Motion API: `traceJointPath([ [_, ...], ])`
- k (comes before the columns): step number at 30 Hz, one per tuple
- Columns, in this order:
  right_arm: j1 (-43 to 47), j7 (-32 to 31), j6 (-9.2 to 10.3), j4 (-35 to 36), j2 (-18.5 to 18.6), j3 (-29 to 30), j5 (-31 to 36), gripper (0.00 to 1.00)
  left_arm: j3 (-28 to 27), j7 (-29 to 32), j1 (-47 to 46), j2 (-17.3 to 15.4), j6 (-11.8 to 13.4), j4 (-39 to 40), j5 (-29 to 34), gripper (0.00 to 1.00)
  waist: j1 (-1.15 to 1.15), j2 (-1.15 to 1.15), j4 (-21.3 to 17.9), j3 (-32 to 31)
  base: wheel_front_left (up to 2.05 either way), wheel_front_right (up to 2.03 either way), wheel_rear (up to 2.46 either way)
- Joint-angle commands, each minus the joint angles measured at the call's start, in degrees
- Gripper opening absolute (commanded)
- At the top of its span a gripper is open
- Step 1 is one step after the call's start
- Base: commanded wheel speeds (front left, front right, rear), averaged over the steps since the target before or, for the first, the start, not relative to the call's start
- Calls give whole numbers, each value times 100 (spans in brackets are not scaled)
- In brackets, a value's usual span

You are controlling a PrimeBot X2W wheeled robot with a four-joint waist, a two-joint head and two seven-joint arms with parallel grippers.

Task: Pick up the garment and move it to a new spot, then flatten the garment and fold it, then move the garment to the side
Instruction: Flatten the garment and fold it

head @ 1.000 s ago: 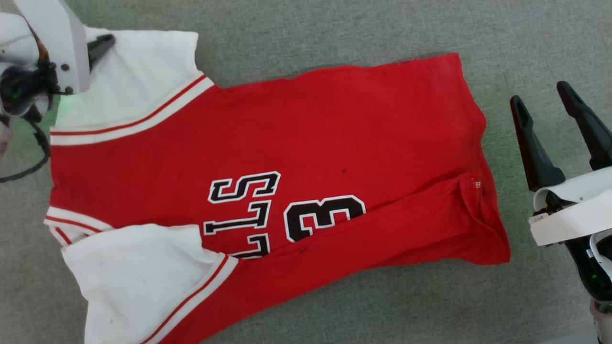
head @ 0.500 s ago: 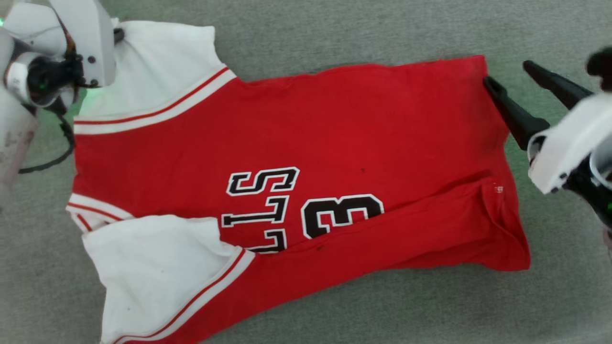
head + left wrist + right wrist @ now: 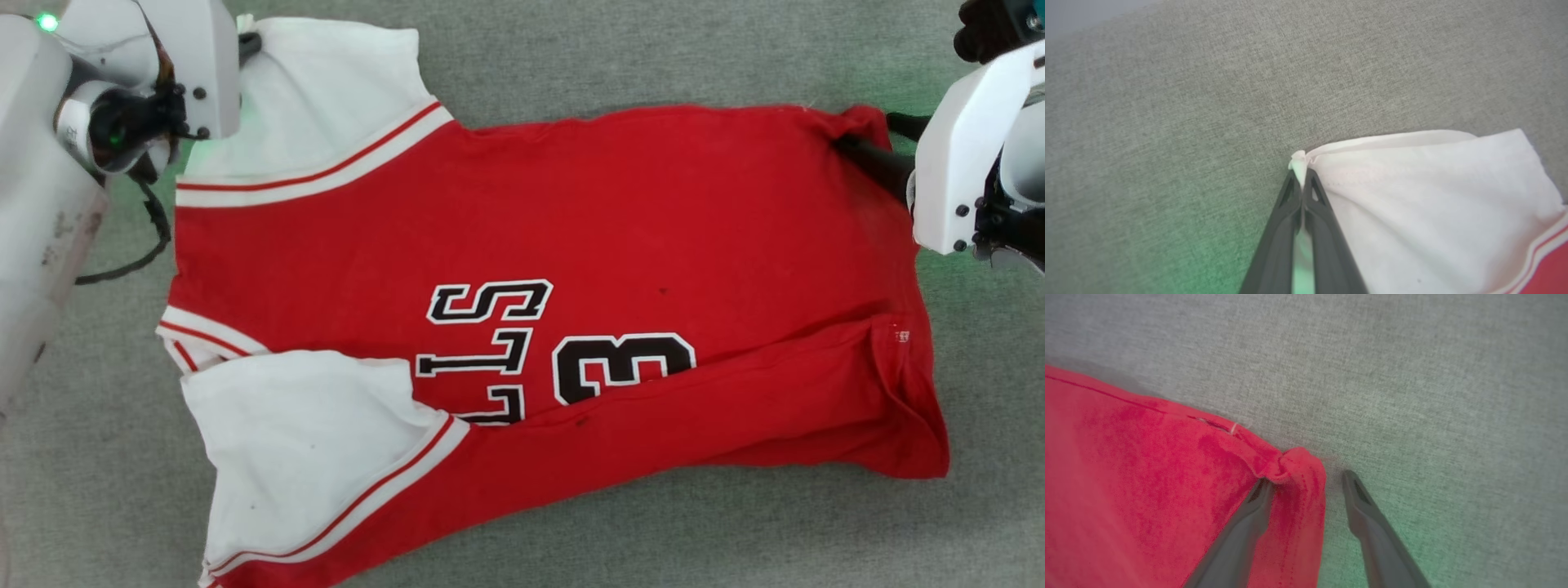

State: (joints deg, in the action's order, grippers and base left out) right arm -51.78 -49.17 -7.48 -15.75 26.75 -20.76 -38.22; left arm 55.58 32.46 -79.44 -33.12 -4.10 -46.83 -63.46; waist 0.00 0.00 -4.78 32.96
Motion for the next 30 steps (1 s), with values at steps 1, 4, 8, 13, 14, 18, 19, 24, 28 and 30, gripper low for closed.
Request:
traceJointPath([
  [1,131,-95,-1,-165,-73,-182,-41,0,102,53,215,-29,-12,-134,28,0,0,0,26,-5,0,0,0],
  [4,10,-89,1,-301,-2,-252,-155,0,30,-83,209,34,-27,-190,-32,0,0,0,78,-45,0,0,0],
  [8,-83,160,1,-339,90,-324,-230,0,-74,-273,169,110,-95,-207,-117,0,0,0,163,-168,0,0,0],
  [13,16,565,1,-244,314,-368,-305,0,-177,-390,121,128,-191,-156,-251,0,0,0,323,-447,0,0,0],
  [14,47,649,1,-222,358,-380,-332,0,-191,-339,141,116,-192,-151,-298,0,0,0,357,-519,0,0,0],
  [18,286,935,1,-93,581,-440,-439,0,-225,-214,238,79,-205,-8,-416,0,0,0,501,-818,0,0,0],
  [19,352,988,1,-50,635,-443,-477,0,-224,-177,274,59,-207,75,-442,0,0,0,538,-894,0,0,0],
  [24,701,1116,1,104,852,-423,-609,0,-190,-57,532,-159,-60,672,-486,0,0,0,688,-1252,0,0,0],
  [28,1042,1142,1,282,1016,-377,-665,0,-177,53,888,-453,223,1460,-559,0,0,0,798,-1509,0,0,0],
  [30,1239,1144,1,381,1072,-329,-703,0,-178,116,1145,-662,439,1941,-634,0,0,0,838,-1626,0,0,0],
])
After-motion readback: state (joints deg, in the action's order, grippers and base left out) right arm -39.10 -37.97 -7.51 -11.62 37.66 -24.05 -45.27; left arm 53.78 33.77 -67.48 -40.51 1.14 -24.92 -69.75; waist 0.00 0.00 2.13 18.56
